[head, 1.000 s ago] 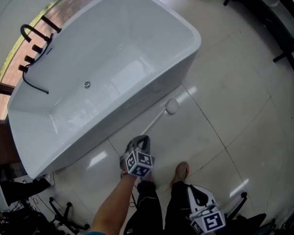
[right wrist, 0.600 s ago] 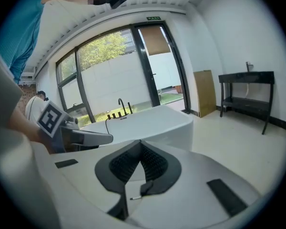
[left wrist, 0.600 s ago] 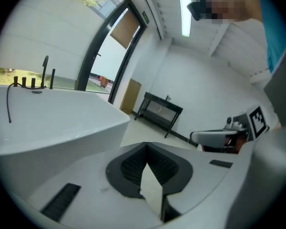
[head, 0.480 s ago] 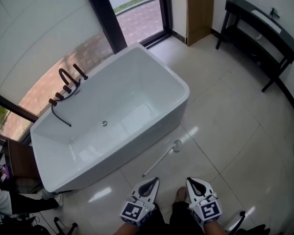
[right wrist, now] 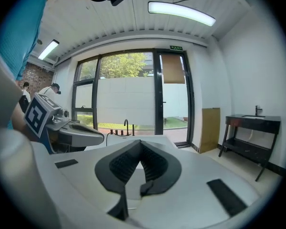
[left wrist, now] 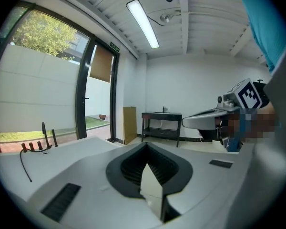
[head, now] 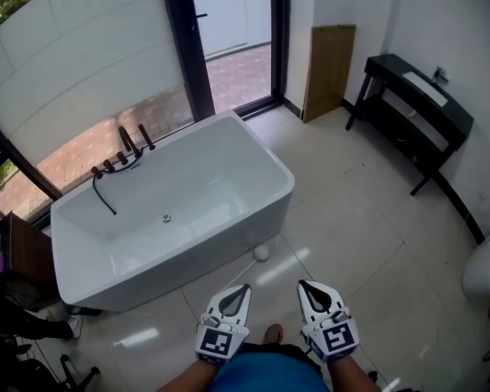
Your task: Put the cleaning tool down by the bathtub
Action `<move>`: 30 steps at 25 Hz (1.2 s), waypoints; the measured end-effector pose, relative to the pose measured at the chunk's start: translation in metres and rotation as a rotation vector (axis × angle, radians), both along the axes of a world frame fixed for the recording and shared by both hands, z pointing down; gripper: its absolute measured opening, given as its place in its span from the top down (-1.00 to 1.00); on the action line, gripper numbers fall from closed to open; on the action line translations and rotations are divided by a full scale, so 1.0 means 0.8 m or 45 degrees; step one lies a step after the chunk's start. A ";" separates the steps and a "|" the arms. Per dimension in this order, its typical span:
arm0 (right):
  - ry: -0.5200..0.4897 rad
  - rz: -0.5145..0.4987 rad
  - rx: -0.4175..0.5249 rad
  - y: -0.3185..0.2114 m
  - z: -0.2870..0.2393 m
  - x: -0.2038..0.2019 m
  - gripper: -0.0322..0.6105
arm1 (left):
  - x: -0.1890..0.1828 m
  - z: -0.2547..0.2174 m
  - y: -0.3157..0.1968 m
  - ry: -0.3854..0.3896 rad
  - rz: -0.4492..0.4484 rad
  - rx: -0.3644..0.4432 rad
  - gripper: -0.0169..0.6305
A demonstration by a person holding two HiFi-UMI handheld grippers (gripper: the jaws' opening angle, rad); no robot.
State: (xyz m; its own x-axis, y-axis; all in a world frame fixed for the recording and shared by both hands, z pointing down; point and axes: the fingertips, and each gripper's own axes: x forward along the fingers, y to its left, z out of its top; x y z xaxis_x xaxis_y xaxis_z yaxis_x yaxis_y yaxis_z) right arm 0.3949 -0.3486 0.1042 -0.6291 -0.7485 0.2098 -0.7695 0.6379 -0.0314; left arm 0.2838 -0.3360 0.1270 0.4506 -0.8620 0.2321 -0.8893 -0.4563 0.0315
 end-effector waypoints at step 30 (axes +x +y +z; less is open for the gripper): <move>-0.015 0.025 0.055 0.034 -0.020 0.023 0.87 | -0.002 -0.034 0.029 -0.057 -0.098 0.101 0.95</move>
State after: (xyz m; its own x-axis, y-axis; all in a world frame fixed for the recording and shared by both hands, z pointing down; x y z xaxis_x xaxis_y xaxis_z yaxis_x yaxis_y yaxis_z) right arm 0.4134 -0.3214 0.0884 -0.6166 -0.7687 0.1699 -0.7814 0.6238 -0.0135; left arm 0.2824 -0.3131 0.0997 0.3733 -0.9100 0.1805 -0.9213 -0.3864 -0.0428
